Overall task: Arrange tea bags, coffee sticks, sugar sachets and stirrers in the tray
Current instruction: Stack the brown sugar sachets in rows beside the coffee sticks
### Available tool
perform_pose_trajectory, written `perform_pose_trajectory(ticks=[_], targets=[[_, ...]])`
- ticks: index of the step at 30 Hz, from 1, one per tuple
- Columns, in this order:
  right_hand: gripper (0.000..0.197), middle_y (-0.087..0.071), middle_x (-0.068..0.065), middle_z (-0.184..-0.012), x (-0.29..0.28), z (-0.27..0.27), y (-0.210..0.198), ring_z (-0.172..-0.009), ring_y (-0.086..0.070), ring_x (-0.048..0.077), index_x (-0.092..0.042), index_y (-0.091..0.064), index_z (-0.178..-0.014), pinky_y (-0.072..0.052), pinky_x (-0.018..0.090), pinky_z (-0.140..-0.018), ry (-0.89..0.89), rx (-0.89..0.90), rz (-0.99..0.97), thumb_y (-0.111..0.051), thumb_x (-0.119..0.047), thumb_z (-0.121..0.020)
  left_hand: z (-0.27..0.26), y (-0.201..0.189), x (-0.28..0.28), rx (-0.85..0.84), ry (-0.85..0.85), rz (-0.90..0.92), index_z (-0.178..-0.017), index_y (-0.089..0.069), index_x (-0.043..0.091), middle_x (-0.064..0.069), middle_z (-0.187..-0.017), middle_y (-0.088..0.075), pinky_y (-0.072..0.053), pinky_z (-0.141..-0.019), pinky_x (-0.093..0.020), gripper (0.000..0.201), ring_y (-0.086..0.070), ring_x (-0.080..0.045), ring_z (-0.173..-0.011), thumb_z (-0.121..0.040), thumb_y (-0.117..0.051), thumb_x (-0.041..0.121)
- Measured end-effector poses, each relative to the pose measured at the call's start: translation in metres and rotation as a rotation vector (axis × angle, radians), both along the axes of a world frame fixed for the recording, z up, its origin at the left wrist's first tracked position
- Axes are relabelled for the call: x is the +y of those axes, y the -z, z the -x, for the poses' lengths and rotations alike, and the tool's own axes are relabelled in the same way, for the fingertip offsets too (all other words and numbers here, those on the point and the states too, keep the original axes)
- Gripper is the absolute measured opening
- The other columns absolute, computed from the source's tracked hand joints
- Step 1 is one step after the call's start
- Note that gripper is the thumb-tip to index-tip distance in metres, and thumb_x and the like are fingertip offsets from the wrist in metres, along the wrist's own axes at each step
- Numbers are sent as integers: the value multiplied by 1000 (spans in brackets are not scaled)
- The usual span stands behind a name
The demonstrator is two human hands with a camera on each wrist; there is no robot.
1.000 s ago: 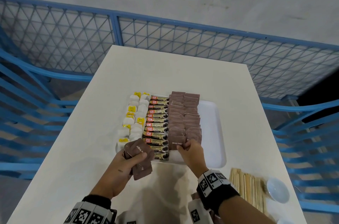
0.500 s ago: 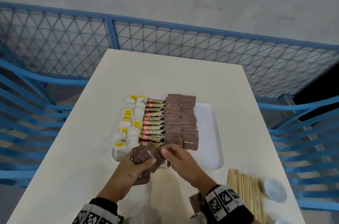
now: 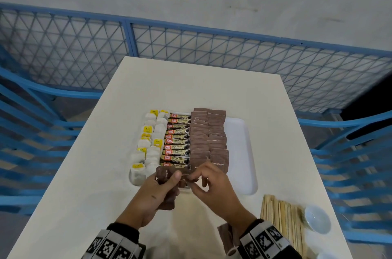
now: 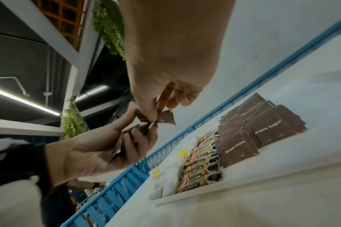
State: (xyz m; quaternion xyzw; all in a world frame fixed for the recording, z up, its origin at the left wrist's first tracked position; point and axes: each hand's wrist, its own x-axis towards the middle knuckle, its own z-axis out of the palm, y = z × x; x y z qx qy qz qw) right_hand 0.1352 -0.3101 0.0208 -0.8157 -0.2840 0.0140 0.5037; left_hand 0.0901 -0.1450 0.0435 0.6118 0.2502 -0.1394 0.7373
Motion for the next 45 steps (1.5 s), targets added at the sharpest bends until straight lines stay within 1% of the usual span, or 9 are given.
perform_pose_trajectory(ticks=[5,10,16,22,25,33,37,40,45], targets=[[21,-54,-6,-93,-4,3,4,-86,-51,0,-22,-70,-87,-39,7,-68,2,33,-1,-69,-39,-76,-1,4,2,-33,33,22,-95,-71,15,-6,-59,-55,-39,-44,-22,15,-41,-15,-51,-79,-73,16],[26,-63,-10,-81,-10,-5,-1,-64,-57,2,-24,-54,-101,-45,17,-56,42,622,-29,-69,-14,-82,2,9,-1,-36,79,-38,-97,-70,18,-2,-56,-58,-40,-43,-20,18,-46,-6,-42,-81,-72,14],[9,-60,-4,-58,-29,-18,18,-49,-54,3,-7,-61,-80,-43,15,-48,143,753,-10,-69,-8,-81,4,15,-3,64,42,26,-99,-64,15,-3,-73,-69,-45,-49,-22,12,-59,-12,-63,-88,-62,11],[8,-63,0,-69,-65,-43,47,-63,-56,13,-11,-62,-79,-43,20,-57,522,715,82,-70,-13,-81,3,20,8,79,-45,192,-100,-59,6,-12,-77,-65,-44,-55,-29,22,-55,-22,-71,-89,-44,-6],[15,-58,1,-69,-71,-53,58,-68,-53,16,-8,-60,-78,-40,25,-62,586,672,175,-72,-18,-79,4,22,9,63,-39,184,-99,-59,4,-12,-76,-67,-53,-59,-31,25,-61,-23,-74,-88,-41,-9],[26,-44,-7,-61,-58,-57,62,-57,-41,8,-18,-46,-71,-34,13,-50,562,573,234,-71,-15,-78,6,16,7,-14,14,128,-102,-61,1,-16,-83,-72,-57,-62,-30,22,-70,-19,-75,-88,-49,-9],[31,-50,-2,-71,-56,-56,64,-69,-50,15,-15,-44,-91,-37,18,-57,566,527,272,-72,-19,-78,7,19,7,-15,-20,101,-106,-63,1,-17,-89,-72,-57,-70,-37,23,-69,-23,-80,-82,-62,-1],[45,-50,-1,-89,-53,-51,62,-83,-52,15,-15,-43,-108,-39,19,-68,595,434,298,-73,-27,-77,8,20,8,-21,-36,88,-102,-68,7,-12,-91,-73,-48,-82,-42,52,-65,-27,-86,-55,-79,23],[14,-59,-7,-86,-26,-31,28,-74,-55,4,-24,-53,-96,-45,11,-65,274,389,146,-63,-28,-87,7,17,6,-51,-3,-23,-98,-69,12,-4,-80,-73,-39,-57,-23,54,-64,-14,-70,-49,-79,34]])
